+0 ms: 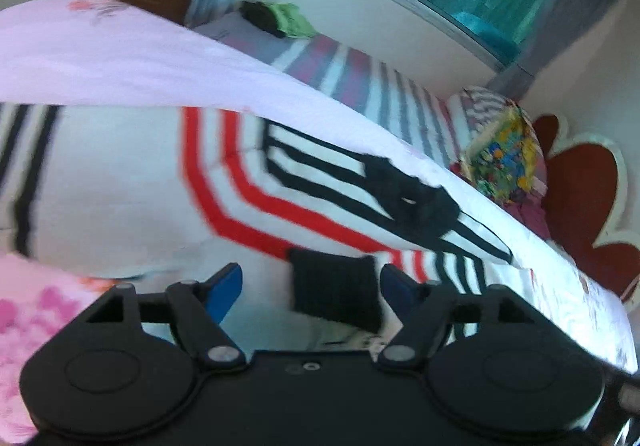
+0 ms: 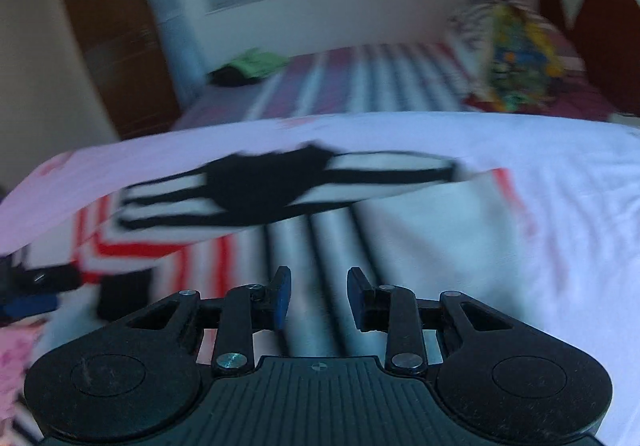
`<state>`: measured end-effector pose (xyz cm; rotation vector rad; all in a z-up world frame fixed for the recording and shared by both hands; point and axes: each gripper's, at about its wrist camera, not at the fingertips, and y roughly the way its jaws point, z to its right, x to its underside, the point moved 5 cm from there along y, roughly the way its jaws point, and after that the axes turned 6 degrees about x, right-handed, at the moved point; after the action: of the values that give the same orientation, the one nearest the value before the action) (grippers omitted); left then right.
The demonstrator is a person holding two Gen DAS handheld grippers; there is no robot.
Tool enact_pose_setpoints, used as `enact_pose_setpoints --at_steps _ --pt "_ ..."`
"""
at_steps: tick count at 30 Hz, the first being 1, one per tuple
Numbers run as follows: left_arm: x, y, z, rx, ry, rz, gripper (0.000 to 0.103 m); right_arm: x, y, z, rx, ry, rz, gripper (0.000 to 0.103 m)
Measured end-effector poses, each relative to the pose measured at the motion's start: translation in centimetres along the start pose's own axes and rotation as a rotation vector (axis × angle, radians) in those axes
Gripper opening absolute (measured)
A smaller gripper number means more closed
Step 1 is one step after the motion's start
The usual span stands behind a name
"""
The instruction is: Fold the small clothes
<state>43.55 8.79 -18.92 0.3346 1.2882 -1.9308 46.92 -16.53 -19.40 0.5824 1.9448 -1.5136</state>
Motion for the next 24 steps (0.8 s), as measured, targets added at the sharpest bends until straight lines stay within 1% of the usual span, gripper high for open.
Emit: enact_pose_setpoints --at_steps 3,4,5,6,7,8,10,15,17,19,20,22,24 --pt "-0.5 -2.4 -3.3 -0.031 -0.058 0.027 0.070 1.2 0.2 -3.8 -0.028 -0.048 -0.017 0.031" --pt "-0.7 -3.2 -4.6 -0.038 -0.085 0.035 0.066 1.2 0.7 -4.8 -0.037 -0.057 -0.022 0.032" --pt "-0.8 -4.2 -6.1 -0.045 -0.118 0.045 0.063 1.5 0.8 -5.7 -0.045 -0.065 -0.025 0.038" --pt "-0.9 -5.0 -7.7 -0.053 -0.149 0.053 0.060 1.7 0.8 -6.4 -0.045 -0.069 -0.024 0.052" --pt "-1.0 -5.9 -9.3 -0.065 -0.183 0.062 0.059 1.9 0.6 -7.2 -0.044 -0.070 -0.016 0.060" --pt "-1.0 -6.8 -11.0 -0.080 -0.219 0.073 0.059 1.9 0.4 -8.0 -0.049 -0.073 0.004 0.064" --pt "-0.9 -8.7 -14.4 -0.123 -0.290 0.100 0.059 2.0 0.3 -9.3 -0.048 -0.098 0.022 0.064" --pt "-1.1 -11.8 -21.3 -0.188 -0.438 0.155 0.059 2.4 1.2 -12.3 -0.065 -0.113 -0.004 0.064" --pt "-1.2 -12.2 -23.5 -0.183 -0.503 0.178 0.051 2.4 1.7 -13.2 -0.069 -0.114 -0.012 0.064" --pt "-1.2 -12.3 -25.3 -0.166 -0.566 0.188 0.039 2.4 2.0 -14.0 -0.074 -0.117 -0.018 0.064" --pt "-1.1 -12.1 -26.0 -0.160 -0.592 0.193 0.037 2.4 2.3 -14.3 -0.075 -0.120 -0.022 0.064" --pt "-1.0 -11.8 -27.4 -0.150 -0.642 0.216 0.036 2.4 2.5 -14.9 -0.079 -0.122 -0.024 0.064" --pt "-1.0 -11.4 -28.4 -0.124 -0.682 0.250 0.036 2.3 2.8 -15.2 -0.070 -0.130 -0.018 0.064"
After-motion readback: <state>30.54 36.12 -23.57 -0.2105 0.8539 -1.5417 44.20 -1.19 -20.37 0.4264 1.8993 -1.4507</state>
